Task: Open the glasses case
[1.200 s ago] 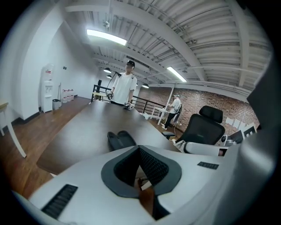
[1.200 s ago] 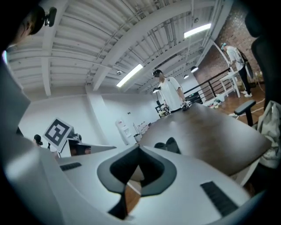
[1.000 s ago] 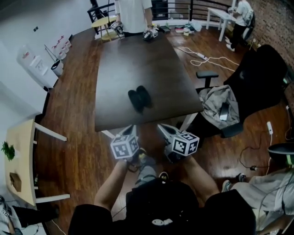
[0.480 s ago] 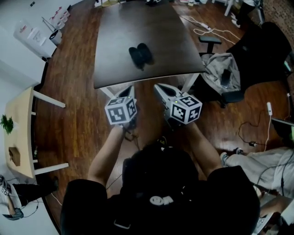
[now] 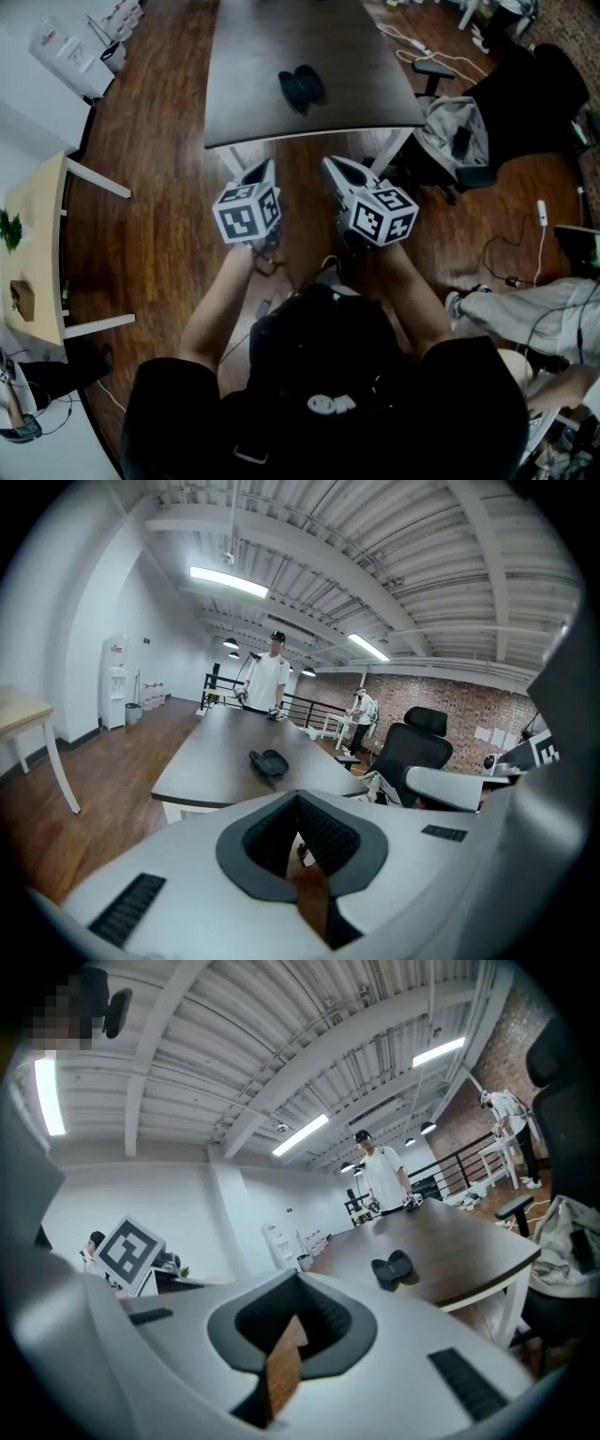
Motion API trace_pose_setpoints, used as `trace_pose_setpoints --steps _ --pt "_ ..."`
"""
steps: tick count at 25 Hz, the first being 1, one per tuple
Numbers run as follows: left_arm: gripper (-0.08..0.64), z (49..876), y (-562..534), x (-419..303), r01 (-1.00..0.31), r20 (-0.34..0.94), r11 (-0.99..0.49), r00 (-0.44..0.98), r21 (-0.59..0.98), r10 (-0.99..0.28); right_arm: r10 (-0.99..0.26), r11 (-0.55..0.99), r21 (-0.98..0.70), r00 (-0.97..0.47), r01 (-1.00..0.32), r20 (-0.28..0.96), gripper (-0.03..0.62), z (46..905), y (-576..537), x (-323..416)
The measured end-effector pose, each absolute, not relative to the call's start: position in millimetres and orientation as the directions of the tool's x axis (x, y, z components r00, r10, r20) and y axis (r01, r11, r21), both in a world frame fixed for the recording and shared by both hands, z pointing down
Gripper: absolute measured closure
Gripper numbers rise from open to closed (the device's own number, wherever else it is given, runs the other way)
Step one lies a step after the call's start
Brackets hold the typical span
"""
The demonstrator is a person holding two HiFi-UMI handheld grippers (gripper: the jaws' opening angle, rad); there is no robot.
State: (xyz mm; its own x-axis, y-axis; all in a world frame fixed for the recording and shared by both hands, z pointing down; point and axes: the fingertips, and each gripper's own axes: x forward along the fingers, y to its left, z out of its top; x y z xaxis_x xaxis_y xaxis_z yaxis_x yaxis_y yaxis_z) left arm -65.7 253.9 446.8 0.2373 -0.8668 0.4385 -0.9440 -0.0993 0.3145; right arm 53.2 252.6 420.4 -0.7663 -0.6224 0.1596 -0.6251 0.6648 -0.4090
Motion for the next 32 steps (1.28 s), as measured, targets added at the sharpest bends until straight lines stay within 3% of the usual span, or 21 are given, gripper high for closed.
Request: trace_pose_setpoints --steps 10,20,32 --pt "0.561 453 320 -68 -0.93 0.455 -0.113 0.273 0.349 -0.847 -0.645 0.644 -0.391 -0.742 -0.657 0.184 0.566 416 322 41" --pt "0.561 447 332 -40 -0.941 0.454 -0.109 0.254 0.321 -0.854 -0.664 0.654 -0.259 -0.704 -0.71 0.254 0.566 427 331 63" --pt "0.561 460 330 -6 -0.949 0.488 -0.111 0.251 0.296 -0.836 -0.668 0.612 -0.31 -0.686 -0.727 0.288 0.568 452 319 89"
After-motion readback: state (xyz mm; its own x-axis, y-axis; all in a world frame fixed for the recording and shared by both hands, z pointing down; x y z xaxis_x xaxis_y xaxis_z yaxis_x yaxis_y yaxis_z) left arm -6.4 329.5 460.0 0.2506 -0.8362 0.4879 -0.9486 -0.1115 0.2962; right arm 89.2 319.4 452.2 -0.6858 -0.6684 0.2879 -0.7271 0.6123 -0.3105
